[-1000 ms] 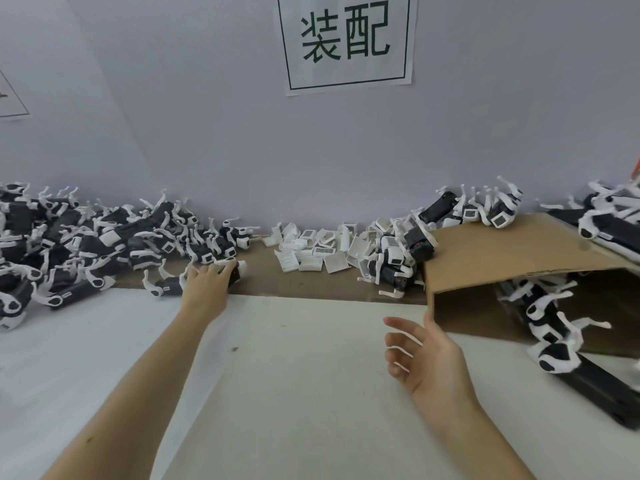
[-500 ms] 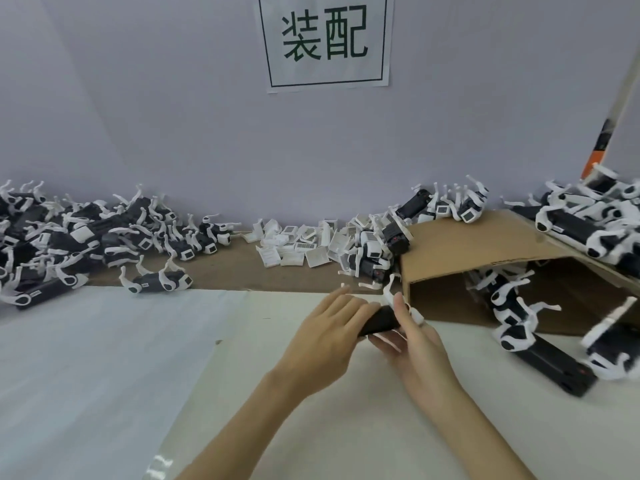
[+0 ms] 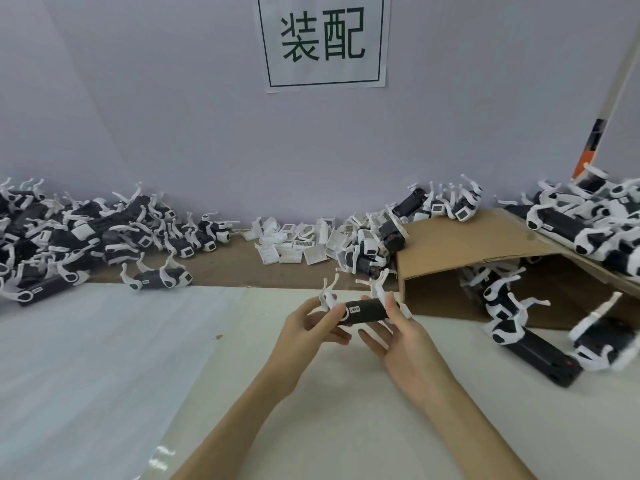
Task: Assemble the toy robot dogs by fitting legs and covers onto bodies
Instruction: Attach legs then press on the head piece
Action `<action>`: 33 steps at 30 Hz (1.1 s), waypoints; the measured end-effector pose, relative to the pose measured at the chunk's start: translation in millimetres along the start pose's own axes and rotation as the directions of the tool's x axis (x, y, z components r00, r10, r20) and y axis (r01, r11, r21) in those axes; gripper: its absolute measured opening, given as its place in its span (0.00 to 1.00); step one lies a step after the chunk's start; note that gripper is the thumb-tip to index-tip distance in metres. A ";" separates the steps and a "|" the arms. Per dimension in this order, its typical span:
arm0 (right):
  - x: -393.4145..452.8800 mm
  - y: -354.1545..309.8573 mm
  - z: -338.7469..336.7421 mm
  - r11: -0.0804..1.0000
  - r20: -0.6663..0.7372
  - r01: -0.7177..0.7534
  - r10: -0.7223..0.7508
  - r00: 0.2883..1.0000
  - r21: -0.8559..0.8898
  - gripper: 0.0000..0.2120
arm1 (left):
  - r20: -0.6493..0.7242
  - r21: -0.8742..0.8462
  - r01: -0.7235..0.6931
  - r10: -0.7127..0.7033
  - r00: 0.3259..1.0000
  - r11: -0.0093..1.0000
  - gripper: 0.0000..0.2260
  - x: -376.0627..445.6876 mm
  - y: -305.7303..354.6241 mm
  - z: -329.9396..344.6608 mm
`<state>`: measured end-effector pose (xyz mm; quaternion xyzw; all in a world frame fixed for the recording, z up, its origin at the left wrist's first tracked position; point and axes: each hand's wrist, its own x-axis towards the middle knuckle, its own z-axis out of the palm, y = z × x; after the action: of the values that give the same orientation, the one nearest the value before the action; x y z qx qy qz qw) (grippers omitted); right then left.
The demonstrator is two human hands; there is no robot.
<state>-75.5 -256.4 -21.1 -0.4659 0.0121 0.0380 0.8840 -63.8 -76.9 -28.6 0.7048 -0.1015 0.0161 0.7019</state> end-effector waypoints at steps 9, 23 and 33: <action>-2.4 -2.6 0.5 0.966 0.095 0.208 -0.195 0.976 -0.152 0.29 | 0.027 -0.112 -0.051 0.055 0.998 0.992 0.34 -0.1 6.2 -12.3; -10.7 20.5 3.8 0.461 0.419 0.552 -0.366 0.831 -0.695 0.34 | 0.056 -0.090 -0.090 0.095 0.994 0.992 0.15 -11.9 16.2 8.5; -2.2 14.7 -9.8 0.415 0.206 0.337 -0.330 0.921 -0.845 0.37 | -0.053 -0.628 0.210 -0.310 0.949 0.750 0.18 0.0 20.0 -7.7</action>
<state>-78.8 -256.3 -38.6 -0.8390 -0.1047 -0.1354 0.5166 -66.2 -69.1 -8.8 0.4418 0.0526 -0.0615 0.8935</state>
